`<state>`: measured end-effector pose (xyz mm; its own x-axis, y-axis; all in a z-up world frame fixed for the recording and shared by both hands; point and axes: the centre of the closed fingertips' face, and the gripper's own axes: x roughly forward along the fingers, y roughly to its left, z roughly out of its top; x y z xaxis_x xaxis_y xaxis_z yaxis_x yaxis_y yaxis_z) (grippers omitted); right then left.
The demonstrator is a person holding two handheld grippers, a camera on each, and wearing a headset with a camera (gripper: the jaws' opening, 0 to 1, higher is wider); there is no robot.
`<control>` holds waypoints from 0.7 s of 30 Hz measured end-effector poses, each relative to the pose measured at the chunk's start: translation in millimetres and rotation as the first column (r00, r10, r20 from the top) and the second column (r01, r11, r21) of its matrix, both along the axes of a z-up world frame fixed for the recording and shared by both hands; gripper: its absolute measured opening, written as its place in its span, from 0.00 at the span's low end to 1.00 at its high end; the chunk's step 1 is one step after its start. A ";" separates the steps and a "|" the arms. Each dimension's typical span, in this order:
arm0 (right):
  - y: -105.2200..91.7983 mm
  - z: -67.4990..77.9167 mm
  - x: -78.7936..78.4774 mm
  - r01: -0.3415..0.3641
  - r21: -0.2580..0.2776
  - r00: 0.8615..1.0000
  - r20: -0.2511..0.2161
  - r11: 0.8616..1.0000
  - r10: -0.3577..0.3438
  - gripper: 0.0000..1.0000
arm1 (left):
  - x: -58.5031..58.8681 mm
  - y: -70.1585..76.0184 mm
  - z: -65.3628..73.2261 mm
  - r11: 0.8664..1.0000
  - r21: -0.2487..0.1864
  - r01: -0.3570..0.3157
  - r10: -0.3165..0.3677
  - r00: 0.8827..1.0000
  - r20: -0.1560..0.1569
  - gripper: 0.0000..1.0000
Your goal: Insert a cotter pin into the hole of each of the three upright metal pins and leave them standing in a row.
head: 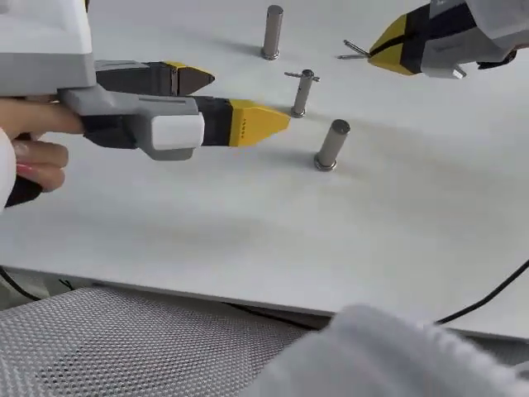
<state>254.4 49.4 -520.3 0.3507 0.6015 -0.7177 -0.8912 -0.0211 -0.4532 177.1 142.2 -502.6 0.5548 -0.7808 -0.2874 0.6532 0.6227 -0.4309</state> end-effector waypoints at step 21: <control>16.9 23.5 -70.2 0.032 0.197 0.999 0.018 0.980 -0.036 0.00 | 12.8 -47.3 16.1 0.994 -0.079 0.080 -0.080 0.997 0.012 0.32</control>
<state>184.2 66.3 -496.8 0.3879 0.7178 -0.5783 -0.8797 0.1009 -0.4648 189.9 95.0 -486.5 0.4917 -0.8429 -0.2186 0.7035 0.5325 -0.4707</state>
